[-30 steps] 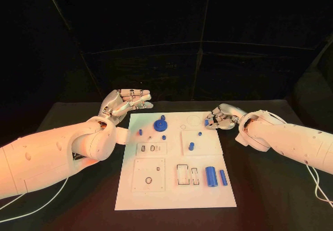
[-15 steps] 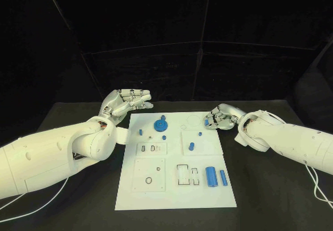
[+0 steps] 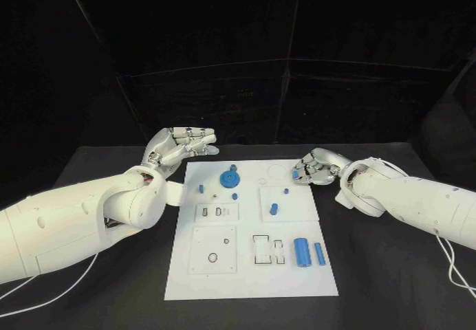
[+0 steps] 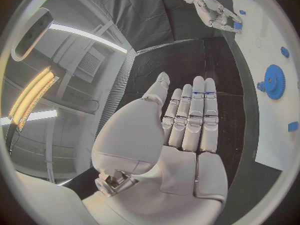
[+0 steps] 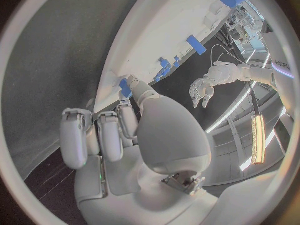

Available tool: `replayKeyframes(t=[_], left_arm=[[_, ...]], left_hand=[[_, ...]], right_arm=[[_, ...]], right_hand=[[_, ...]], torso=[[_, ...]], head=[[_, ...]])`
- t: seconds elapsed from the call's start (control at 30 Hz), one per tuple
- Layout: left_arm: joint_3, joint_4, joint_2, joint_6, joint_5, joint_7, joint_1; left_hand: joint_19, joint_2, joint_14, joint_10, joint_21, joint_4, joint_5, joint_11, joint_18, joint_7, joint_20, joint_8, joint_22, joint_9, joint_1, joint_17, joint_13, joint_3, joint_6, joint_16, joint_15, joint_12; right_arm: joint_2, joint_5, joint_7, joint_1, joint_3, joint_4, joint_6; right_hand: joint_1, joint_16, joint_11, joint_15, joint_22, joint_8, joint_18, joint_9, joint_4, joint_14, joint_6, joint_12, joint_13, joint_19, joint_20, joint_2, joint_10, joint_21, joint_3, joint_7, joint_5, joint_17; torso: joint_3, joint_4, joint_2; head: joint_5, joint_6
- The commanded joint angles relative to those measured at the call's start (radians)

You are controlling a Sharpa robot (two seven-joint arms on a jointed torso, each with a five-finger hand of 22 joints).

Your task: Assemble the parts on the task board

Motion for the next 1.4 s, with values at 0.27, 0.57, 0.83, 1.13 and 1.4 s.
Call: replayKeyframes(t=[0.27,0.57,0.83,1.13,1.4], left_arm=[[0.001,-0.001,-0.001,0.007,-0.004,0.003,0.001],[0.001,-0.009,-0.003,0.017,-0.004,-0.003,0.001],[0.000,-0.037,0.005,0.039,-0.004,-0.024,0.001],[-0.001,-0.065,0.017,0.064,-0.054,-0.111,0.001],[-0.001,-0.072,0.017,0.062,-0.115,-0.191,0.002]], left_hand=[[0.014,0.014,0.019,-0.005,-0.001,-0.010,-0.004,-0.002,0.008,0.003,-0.003,-0.004,-0.001,-0.001,0.003,-0.001,-0.001,0.001,0.000,-0.001,-0.003,-0.001],[0.035,0.022,0.044,0.013,0.007,-0.017,-0.004,-0.009,0.007,-0.001,-0.012,0.001,0.002,0.000,0.001,0.000,0.000,0.001,0.014,0.007,-0.012,0.002],[0.102,0.032,0.143,0.084,0.046,-0.023,-0.003,-0.036,0.008,-0.022,-0.044,0.014,0.018,0.004,-0.010,0.039,0.005,-0.002,0.063,0.057,-0.048,0.012],[0.255,0.044,0.305,0.217,0.174,0.014,-0.001,-0.101,0.004,-0.068,-0.119,0.018,0.084,0.008,-0.057,0.232,0.031,-0.024,0.119,0.283,-0.113,0.037],[0.307,0.037,0.317,0.258,0.341,0.046,-0.002,-0.117,0.001,-0.081,-0.146,0.014,0.192,0.010,-0.059,0.890,0.108,-0.047,0.121,1.007,-0.136,0.086]], right_arm=[[-0.005,-0.004,0.014,0.001,0.001,0.013,-0.086],[-0.040,-0.004,-0.019,0.002,0.001,0.092,-0.161],[-0.065,-0.035,-0.148,0.015,0.003,0.246,-0.184],[0.012,-0.168,-0.293,0.025,0.003,0.364,-0.170],[0.102,-0.252,-0.351,0.025,0.002,0.352,-0.137]], right_hand=[[0.019,0.007,-0.038,-0.031,0.178,0.054,-0.008,0.016,-0.012,0.073,0.096,0.019,0.025,0.038,-0.023,0.064,0.020,0.015,0.062,-0.041,-0.042,0.122],[0.021,0.010,-0.043,-0.037,0.183,0.060,-0.010,0.018,-0.020,0.074,0.099,0.021,0.027,0.042,-0.030,0.072,0.024,0.017,0.082,-0.045,-0.042,0.127],[0.011,0.008,-0.042,-0.037,0.180,0.058,-0.009,0.017,-0.021,0.074,0.094,0.015,0.022,0.040,-0.032,0.064,0.022,0.016,0.085,-0.044,-0.047,0.125],[0.006,0.007,-0.041,-0.037,0.179,0.056,-0.009,0.016,-0.026,0.073,0.089,0.001,0.010,0.039,-0.033,0.058,0.014,0.015,0.094,-0.042,-0.042,0.122],[0.003,0.006,-0.041,-0.036,0.179,0.056,-0.009,0.015,-0.026,0.073,0.088,0.001,0.010,0.039,-0.033,0.056,0.014,0.015,0.095,-0.041,-0.042,0.121]], torso=[[-0.0002,0.0002,0.000],[-0.0019,-0.0009,-0.005],[-0.0086,-0.0021,-0.024],[-0.0163,0.0014,-0.046],[-0.0201,0.0077,-0.055]], head=[[0.000,-0.002],[-0.004,-0.002],[-0.001,-0.008],[0.010,-0.028],[0.017,-0.042]])
